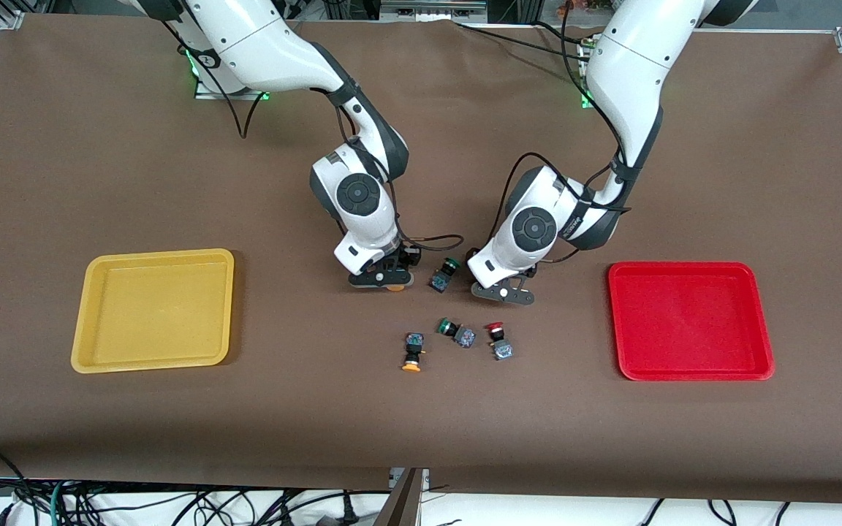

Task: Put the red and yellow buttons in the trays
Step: 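Carry the yellow button with the right gripper while the left gripper carries red, then release the yellow button in the yellow tray and the red in the red tray, then grasp a second yellow button with the right gripper while the left gripper reaches red, then lower the yellow button into the yellow tray with the right gripper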

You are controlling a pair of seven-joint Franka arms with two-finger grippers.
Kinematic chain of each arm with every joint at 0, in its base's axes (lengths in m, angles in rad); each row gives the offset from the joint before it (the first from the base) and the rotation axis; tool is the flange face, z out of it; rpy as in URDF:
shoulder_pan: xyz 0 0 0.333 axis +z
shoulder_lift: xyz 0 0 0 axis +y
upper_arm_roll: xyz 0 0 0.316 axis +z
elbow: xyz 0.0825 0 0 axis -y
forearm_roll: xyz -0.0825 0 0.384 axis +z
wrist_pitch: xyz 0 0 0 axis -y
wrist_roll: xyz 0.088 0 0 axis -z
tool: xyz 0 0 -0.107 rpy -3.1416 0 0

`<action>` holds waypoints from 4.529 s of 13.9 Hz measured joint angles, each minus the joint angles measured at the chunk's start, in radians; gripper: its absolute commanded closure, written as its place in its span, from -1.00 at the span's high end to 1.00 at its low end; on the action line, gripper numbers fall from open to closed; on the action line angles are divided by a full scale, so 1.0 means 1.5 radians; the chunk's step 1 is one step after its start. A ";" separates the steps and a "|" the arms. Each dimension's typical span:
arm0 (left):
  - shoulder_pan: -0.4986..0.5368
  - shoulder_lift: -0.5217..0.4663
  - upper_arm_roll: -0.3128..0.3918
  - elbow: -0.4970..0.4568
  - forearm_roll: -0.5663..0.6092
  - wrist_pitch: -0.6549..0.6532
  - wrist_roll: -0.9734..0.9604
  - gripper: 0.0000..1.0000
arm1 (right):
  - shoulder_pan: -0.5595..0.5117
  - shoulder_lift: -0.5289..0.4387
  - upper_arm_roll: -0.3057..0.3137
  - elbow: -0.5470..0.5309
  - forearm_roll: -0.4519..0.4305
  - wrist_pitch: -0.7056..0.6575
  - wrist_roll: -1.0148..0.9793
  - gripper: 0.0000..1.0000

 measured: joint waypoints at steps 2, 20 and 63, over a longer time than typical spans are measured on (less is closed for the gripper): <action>-0.001 0.000 0.000 0.000 0.000 0.001 0.000 -0.96 | 0.000 0.000 0.000 0.000 0.000 0.000 0.000 -1.00; 0.270 -0.122 0.069 0.027 0.096 -0.172 0.209 -0.87 | -0.289 -0.063 -0.221 -0.023 0.095 -0.169 -0.789 0.55; 0.056 0.158 0.003 0.260 0.124 0.042 -0.253 -0.43 | -0.307 -0.120 -0.119 -0.088 0.125 -0.116 -0.732 -0.21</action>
